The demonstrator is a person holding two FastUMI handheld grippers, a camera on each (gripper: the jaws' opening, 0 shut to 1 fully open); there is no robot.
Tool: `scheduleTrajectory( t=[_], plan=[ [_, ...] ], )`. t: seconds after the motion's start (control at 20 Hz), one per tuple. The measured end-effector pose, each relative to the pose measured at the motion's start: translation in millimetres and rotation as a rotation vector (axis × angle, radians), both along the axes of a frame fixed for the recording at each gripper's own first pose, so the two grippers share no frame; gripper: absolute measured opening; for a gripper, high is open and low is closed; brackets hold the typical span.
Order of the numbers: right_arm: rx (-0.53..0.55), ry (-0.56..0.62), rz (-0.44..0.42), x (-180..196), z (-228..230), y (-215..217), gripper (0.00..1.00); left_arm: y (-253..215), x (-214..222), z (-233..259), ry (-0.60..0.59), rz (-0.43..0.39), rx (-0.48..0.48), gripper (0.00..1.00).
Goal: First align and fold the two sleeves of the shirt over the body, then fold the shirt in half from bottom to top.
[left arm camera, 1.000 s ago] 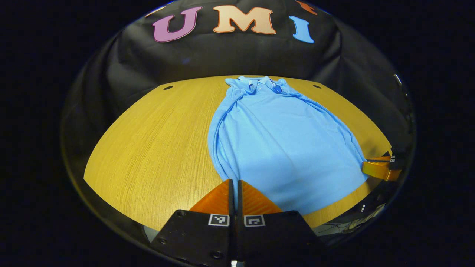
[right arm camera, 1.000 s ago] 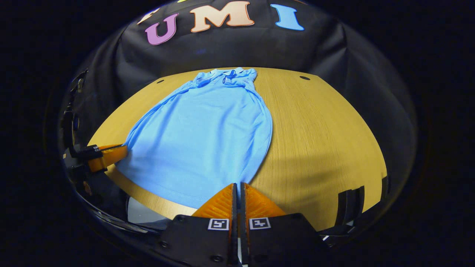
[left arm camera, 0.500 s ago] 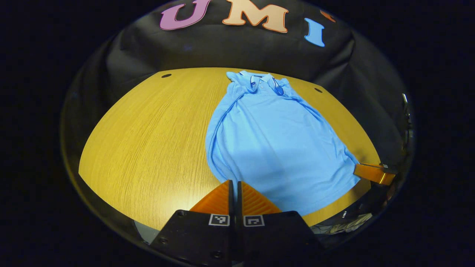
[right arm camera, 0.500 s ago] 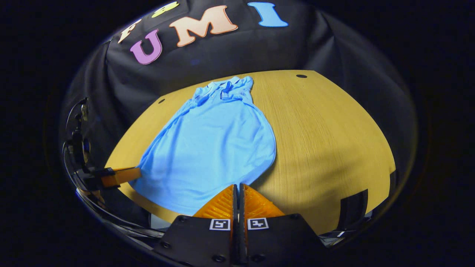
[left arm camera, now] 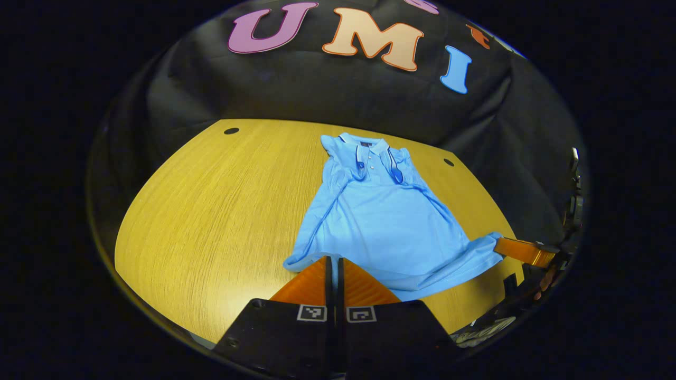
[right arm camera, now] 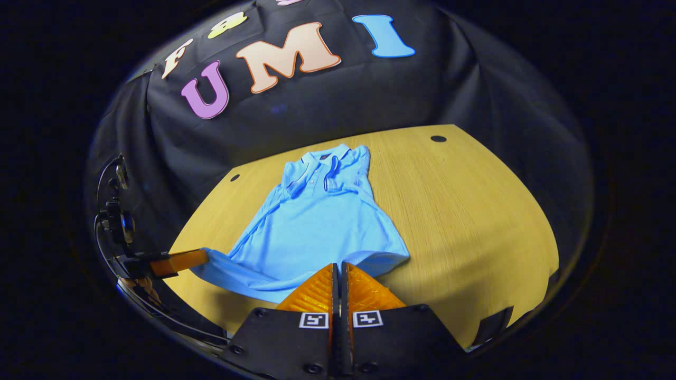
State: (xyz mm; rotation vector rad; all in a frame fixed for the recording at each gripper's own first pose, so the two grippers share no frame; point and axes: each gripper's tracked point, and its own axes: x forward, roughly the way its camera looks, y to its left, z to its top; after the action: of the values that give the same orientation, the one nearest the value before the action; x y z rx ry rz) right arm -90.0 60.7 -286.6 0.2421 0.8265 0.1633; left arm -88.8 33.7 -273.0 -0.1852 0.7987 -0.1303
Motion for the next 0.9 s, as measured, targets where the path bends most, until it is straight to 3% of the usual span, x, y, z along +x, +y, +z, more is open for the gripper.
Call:
scheduleTrajectory(
  t=[0.9],
  plan=[
    [0.02,-0.133,-0.122,210,20,18,0.02,6,208,31,-0.119,-0.07,-0.016,0.0]
  ],
)
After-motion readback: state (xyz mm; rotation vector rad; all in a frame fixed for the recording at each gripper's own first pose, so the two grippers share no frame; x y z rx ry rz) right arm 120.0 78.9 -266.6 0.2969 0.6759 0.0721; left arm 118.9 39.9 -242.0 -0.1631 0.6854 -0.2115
